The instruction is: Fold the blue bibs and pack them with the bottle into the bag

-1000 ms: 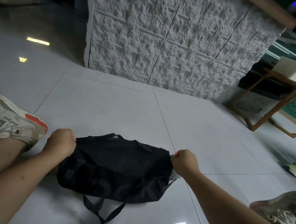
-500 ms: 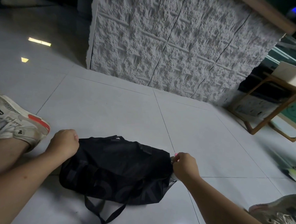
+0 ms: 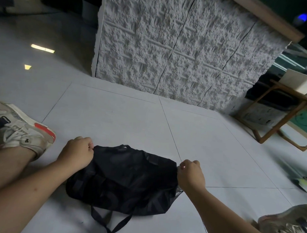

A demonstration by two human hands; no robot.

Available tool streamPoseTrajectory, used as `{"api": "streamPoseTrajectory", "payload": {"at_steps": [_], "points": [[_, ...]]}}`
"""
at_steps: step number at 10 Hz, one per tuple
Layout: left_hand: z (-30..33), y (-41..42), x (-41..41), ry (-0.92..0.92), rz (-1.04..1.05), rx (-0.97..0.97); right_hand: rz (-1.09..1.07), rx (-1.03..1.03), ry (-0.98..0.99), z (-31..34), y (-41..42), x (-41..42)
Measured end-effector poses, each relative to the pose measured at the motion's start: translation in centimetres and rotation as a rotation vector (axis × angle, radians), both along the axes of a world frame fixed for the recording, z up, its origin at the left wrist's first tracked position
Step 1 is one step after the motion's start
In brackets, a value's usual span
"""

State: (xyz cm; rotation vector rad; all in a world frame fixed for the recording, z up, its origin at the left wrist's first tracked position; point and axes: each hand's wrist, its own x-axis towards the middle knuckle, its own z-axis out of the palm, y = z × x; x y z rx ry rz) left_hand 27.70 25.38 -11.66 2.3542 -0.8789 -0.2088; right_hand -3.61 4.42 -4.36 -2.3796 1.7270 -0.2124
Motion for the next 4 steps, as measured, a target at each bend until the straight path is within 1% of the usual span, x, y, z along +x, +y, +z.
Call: {"api": "streamPoseTrajectory", "payload": {"at_steps": [1,2,3,4], "points": [[0.7,-0.2,-1.3,-0.067,-0.033,0.053,0.053,0.026,-0.043,0.1,1.1,0.6],[1.1,-1.3,-3.4,-0.182,-0.106,0.130,0.118,0.053,-0.102,0.2,2.6,1.5],[1.4,-1.7,-5.7,-0.185,-0.219,0.026,0.208,0.101,-0.089,1.0,4.5,2.1],[3.4,-0.3,-9.2,-0.087,-0.259,-0.063,0.337,0.188,-0.164,0.3,6.5,2.5]]}}
